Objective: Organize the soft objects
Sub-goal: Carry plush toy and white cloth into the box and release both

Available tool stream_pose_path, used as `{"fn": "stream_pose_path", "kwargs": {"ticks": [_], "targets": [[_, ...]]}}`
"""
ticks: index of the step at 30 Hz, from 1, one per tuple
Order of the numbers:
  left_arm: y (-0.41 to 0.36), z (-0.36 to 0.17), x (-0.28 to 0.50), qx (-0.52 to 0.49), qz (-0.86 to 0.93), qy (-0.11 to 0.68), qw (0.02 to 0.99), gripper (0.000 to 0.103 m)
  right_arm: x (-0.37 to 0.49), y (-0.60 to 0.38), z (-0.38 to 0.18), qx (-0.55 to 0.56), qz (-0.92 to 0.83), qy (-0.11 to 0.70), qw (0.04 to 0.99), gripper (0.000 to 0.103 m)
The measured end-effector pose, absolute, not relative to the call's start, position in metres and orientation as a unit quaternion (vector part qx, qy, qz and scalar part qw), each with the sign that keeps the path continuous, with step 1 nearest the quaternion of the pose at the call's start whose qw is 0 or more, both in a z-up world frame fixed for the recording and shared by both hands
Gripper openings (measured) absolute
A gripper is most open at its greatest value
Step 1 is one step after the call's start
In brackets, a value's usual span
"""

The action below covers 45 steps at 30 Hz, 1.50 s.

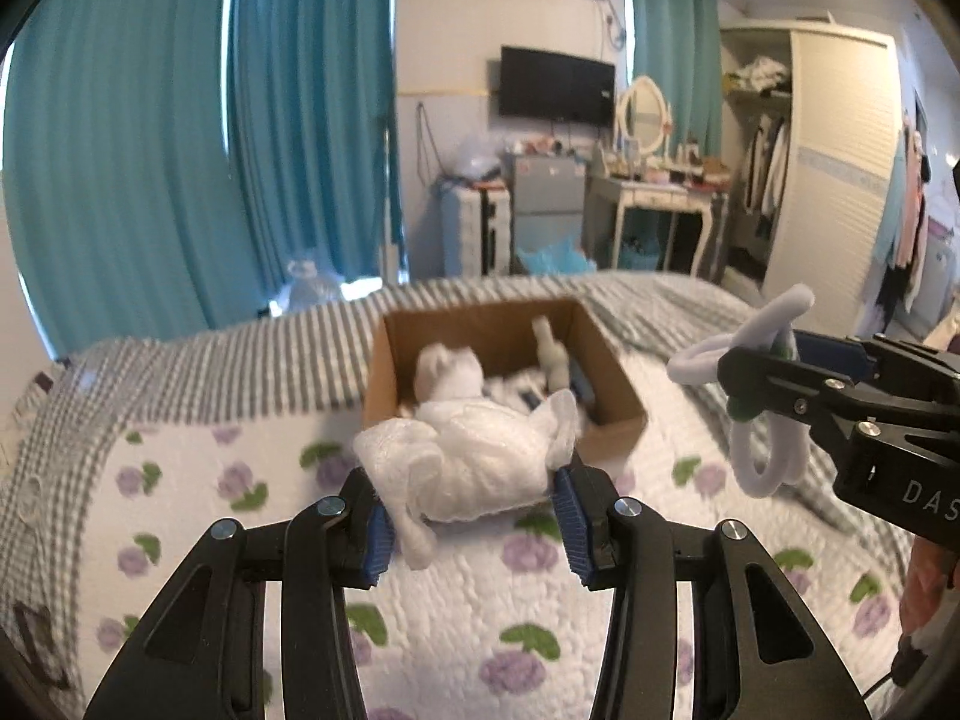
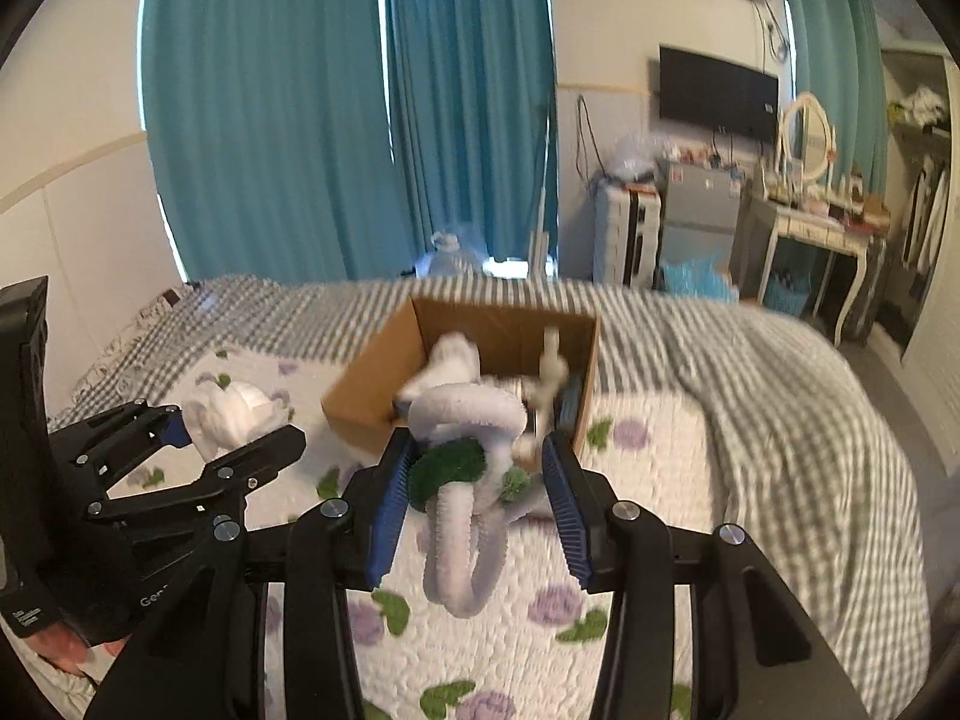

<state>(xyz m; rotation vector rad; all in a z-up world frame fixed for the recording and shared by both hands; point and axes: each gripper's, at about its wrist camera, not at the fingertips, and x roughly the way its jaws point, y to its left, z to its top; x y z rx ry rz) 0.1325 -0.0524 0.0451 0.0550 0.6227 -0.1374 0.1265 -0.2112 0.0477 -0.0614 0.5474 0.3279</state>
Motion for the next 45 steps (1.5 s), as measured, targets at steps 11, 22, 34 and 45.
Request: {"fn": "stream_pose_path", "kwargs": {"ticks": [11, 22, 34, 45], "targets": [[-0.043, 0.06, 0.216, 0.029, -0.053, 0.283, 0.957, 0.044, 0.201, -0.204, 0.069, -0.033, 0.162, 0.248, 0.955, 0.044], [-0.048, -0.01, 0.307, 0.035, -0.055, 0.322, 0.944, 0.047, 0.314, -0.213, 0.006, -0.008, 0.158, 0.299, 0.941, 0.044], [-0.049, -0.031, 0.326, 0.032, -0.054, 0.321, 0.945, 0.078, 0.349, -0.211, -0.012, -0.019, 0.145, 0.294, 0.944, 0.078], [-0.044, 0.08, 0.249, 0.033, -0.029, 0.248, 0.968, 0.078, 0.261, -0.232, 0.095, -0.015, 0.122, 0.228, 0.966, 0.078]]}}
